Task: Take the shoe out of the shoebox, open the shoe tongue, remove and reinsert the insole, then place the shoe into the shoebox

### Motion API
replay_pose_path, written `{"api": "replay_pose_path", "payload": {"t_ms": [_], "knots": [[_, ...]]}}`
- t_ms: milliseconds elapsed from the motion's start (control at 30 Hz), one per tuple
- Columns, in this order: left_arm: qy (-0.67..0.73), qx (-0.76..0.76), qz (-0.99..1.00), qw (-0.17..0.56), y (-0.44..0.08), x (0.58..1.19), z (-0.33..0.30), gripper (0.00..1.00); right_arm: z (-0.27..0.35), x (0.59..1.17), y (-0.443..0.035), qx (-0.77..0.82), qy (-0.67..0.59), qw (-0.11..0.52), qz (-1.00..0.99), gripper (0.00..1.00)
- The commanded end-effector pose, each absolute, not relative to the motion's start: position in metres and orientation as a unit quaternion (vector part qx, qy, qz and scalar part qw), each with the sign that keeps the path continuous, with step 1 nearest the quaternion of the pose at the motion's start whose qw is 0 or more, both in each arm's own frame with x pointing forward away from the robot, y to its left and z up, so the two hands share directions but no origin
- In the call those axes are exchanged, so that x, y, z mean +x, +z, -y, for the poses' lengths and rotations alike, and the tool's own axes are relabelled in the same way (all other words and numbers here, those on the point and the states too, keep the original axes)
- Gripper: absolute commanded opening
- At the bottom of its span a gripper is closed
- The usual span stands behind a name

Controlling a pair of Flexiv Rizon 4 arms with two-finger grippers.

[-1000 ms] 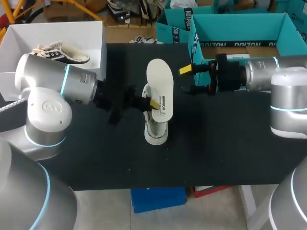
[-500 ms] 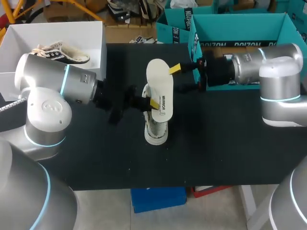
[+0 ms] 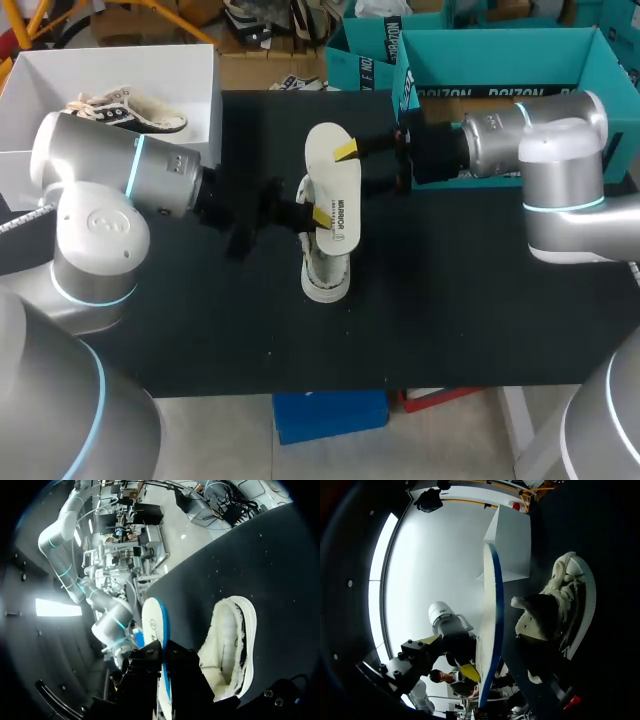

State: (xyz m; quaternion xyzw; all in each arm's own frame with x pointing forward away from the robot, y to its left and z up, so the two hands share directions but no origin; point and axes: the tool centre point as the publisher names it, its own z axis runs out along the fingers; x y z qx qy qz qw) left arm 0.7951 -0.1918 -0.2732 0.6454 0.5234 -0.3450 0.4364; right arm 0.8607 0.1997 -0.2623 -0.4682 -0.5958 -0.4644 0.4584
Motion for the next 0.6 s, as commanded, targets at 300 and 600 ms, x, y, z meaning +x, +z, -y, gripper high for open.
{"api": "replay_pose_path", "payload": {"t_ms": [300, 600], "knots": [[-0.343, 0.645, -0.524, 0.439, -0.2739, 0.7938, 0.1921, 0.0, -0.206, 0.863, -0.2675, -0.471, -0.452, 0.462, 0.6, 0.0], [-0.343, 0.645, -0.524, 0.439, -0.2739, 0.7938, 0.1921, 0.0, -0.206, 0.863, -0.2675, -0.471, -0.452, 0.462, 0.6, 0.0]]}}
